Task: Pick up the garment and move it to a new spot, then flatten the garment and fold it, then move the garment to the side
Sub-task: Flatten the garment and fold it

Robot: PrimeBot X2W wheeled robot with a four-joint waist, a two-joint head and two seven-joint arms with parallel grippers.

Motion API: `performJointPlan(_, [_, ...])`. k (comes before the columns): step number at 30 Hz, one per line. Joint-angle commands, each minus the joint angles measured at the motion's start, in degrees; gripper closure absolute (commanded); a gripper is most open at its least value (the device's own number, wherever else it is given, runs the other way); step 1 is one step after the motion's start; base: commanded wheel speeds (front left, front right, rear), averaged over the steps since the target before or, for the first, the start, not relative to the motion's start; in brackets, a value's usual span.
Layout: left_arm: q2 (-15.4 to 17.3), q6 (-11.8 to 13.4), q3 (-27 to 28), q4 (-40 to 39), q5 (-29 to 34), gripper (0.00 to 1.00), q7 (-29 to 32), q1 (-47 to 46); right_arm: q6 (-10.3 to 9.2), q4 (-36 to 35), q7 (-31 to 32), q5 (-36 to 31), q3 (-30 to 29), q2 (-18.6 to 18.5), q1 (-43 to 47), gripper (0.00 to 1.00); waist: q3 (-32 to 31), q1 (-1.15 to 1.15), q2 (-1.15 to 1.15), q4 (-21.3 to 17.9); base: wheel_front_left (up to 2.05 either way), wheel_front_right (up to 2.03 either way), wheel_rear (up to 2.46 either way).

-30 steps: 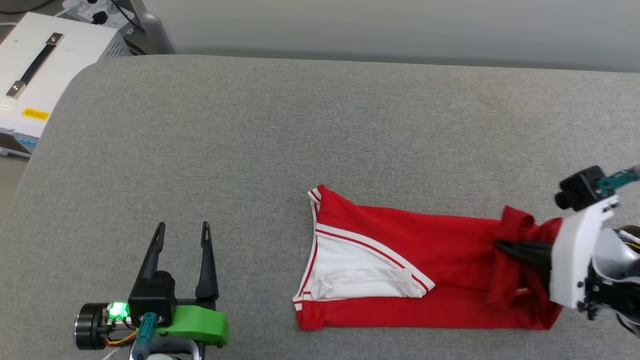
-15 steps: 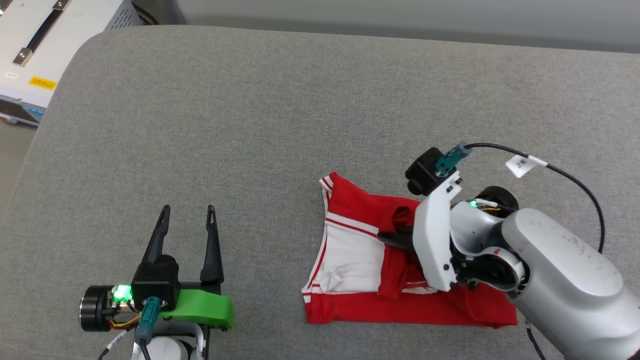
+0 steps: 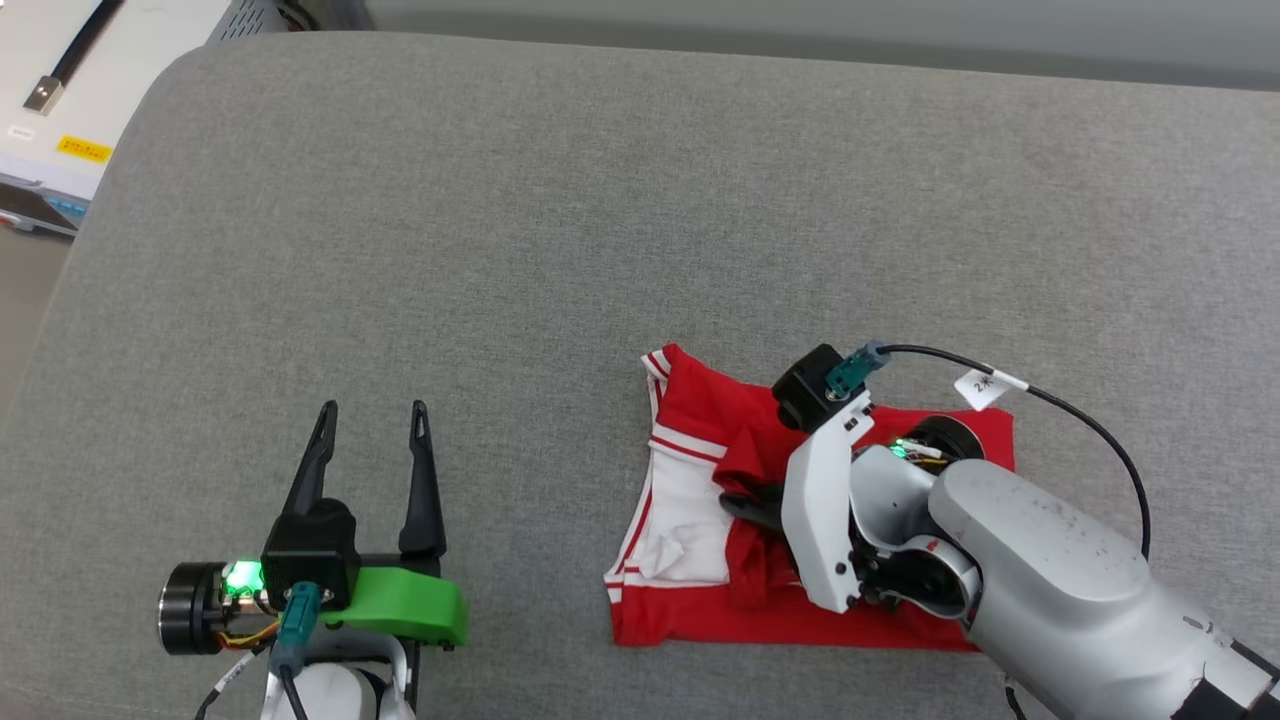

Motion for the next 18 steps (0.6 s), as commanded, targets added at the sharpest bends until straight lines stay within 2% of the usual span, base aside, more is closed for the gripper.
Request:
performJointPlan(1, [-0.44, -0.24, 0.28, 0.24, 0.52, 0.0, -0.33, -0.39, -0.04, -0.68, -1.86, 0.19, 0.8, -0.7, -1.12, 0.0, -0.98, 0.0, 0.0, -0.45, 0.0, 0.0, 0.0])
performJointPlan(5, [-0.52, -0.59, 0.43, 0.5, 0.85, 0.0, -0.33, 0.6, -0.04, -6.26, -9.99, -1.05, 0.63, -4.92, -1.82, 0.0, -2.88, 0.0, 0.0, -1.1, 0.0, 0.0, 0.0])
performJointPlan(8, [-0.44, -0.68, 0.75, 0.29, 1.04, 0.0, -0.33, 1.37, -0.04, -9.6, -18.52, -3.33, -3.43, -8.73, -1.02, 0.0, -4.21, 0.0, 0.0, -1.88, 0.0, 0.0, 0.0])
performJointPlan(11, [-0.28, -0.74, 1.08, -0.09, 1.15, 0.0, -0.33, 2.05, -0.04, -10.07, -26.36, -7.71, -9.33, -11.56, 0.76, 0.0, -5.22, 0.0, 0.0, -2.72, 0.0, 0.0, 0.0])
performJointPlan(14, [-0.16, -0.86, 1.31, -0.41, 1.22, 0.0, -0.33, 2.66, -0.04, -9.04, -33.72, -12.47, -16.83, -12.11, 3.91, 0.0, -6.22, 0.0, 0.0, -3.6, 0.0, 0.0, 0.0])
performJointPlan(18, [-0.15, -1.04, 1.25, -1.09, 1.38, 0.0, -0.33, 3.41, -0.04, -7.72, -40.5, -23.79, -27.6, -11.02, 9.04, 0.0, -7.37, 0.0, 0.0, -4.67, 0.0, 0.0, 0.0])
